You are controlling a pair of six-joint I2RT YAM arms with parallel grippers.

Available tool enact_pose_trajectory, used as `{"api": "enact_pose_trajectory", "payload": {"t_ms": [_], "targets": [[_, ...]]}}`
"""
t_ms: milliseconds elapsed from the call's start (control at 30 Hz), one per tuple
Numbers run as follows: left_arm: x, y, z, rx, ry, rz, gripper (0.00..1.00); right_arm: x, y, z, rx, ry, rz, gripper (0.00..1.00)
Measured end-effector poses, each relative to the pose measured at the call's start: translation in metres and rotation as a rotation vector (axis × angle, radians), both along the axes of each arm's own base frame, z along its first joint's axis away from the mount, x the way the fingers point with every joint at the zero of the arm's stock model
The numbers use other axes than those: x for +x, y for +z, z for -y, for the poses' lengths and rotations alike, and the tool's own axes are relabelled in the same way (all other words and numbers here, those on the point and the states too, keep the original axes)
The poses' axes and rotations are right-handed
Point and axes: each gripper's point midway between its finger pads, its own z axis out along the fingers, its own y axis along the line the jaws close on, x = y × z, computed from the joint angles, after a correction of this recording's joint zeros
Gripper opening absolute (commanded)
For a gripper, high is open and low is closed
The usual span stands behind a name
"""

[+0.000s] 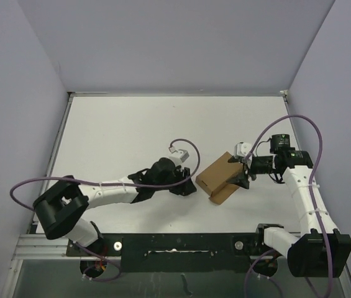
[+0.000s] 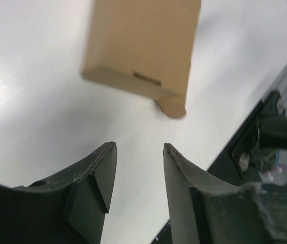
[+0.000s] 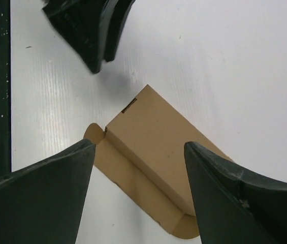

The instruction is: Fold the paper box

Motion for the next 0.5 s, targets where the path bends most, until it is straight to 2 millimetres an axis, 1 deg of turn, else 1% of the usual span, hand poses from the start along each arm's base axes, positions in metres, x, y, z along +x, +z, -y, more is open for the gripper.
{"api": "enact_pose_trajectory", "payload": {"t_ms": [33, 67, 100, 133, 167, 233, 300, 333, 400, 500], "targets": [[0.009, 0.007, -0.008, -0.009, 0.022, 0.027, 0.45, -0.002, -0.005, 0.001, -0.007, 0.004, 0.004, 0.45], [0.024, 0.017, -0.016, -0.024, 0.054, 0.055, 0.46, -0.004, -0.014, 0.002, -0.022, 0.002, -0.009, 0.29], [0.037, 0.023, -0.021, -0.036, 0.079, 0.080, 0.46, -0.005, -0.017, 0.003, -0.027, 0.003, -0.013, 0.15], [0.055, 0.031, -0.028, -0.054, 0.112, 0.105, 0.47, -0.004, -0.030, 0.007, -0.060, -0.012, -0.052, 0.07], [0.070, 0.036, -0.035, -0.063, 0.138, 0.124, 0.47, -0.003, -0.038, 0.010, -0.083, -0.018, -0.071, 0.01], [0.098, 0.042, -0.046, -0.074, 0.176, 0.146, 0.48, 0.005, -0.062, 0.019, -0.146, -0.044, -0.159, 0.00], [0.122, 0.045, -0.046, -0.091, 0.184, 0.164, 0.48, 0.012, -0.088, 0.030, -0.217, -0.074, -0.244, 0.00], [0.132, 0.045, -0.041, -0.098, 0.175, 0.169, 0.48, 0.015, -0.099, 0.036, -0.252, -0.089, -0.275, 0.00], [0.146, 0.042, -0.028, -0.121, 0.145, 0.172, 0.48, 0.019, -0.113, 0.044, -0.308, -0.112, -0.305, 0.00], [0.154, 0.030, -0.010, -0.151, 0.092, 0.162, 0.49, 0.028, -0.123, 0.053, -0.369, -0.149, -0.306, 0.00]]}}
